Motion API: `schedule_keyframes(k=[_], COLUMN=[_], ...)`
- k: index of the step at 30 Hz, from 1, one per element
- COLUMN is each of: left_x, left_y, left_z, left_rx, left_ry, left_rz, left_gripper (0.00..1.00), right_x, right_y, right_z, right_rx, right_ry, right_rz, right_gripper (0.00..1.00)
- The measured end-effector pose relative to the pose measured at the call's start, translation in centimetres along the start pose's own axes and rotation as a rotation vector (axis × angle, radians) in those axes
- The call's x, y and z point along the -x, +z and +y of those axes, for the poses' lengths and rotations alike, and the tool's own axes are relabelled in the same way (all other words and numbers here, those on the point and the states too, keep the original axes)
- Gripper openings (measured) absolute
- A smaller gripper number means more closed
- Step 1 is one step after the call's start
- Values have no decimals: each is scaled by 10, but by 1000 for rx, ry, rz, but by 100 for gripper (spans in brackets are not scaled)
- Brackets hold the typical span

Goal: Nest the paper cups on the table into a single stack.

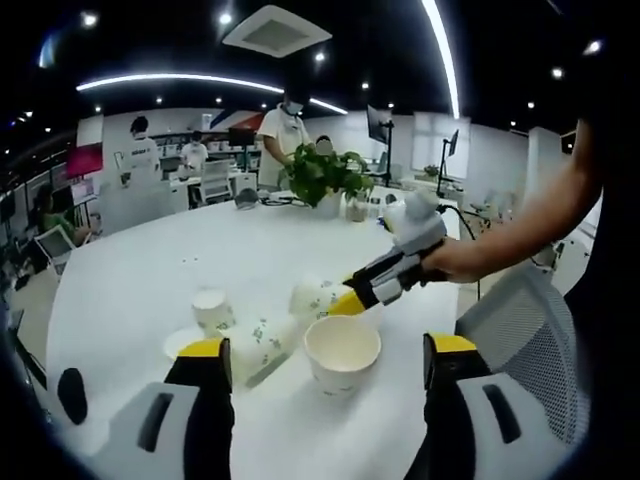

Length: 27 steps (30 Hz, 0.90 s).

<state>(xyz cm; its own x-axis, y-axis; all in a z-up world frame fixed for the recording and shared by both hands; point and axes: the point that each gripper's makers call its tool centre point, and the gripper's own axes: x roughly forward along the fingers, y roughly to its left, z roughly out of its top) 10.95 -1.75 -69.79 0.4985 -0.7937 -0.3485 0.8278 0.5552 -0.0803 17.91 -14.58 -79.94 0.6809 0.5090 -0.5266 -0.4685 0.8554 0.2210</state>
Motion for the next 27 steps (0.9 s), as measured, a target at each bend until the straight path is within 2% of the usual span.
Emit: schedule_keyframes(k=[5,8,14,17,22,27], left_x=[-8,-13,-21,-24,-32,-39], left_y=[9,14,26,30,41,43], left_z=[4,5,5,5,1,-12], left_rx=[16,15,31,48,62,28], left_ry=[0,-1,-22,-30,-66,-130], left_rz=[-12,-12,-29,-35,-58,-32], left_gripper=[71,67,56,47,43,38], right_x=[12,25,43,52,63,70], right_y=[12,20,22,22,25,27], right_z=[4,17,34,44,56,67], right_rx=[34,55,107,124,141,200], right_ry=[10,30,65,85,115,124], right_rz=[-40,-64,-82,-94,-121,-135], right_gripper=[36,36,36,36,36,36])
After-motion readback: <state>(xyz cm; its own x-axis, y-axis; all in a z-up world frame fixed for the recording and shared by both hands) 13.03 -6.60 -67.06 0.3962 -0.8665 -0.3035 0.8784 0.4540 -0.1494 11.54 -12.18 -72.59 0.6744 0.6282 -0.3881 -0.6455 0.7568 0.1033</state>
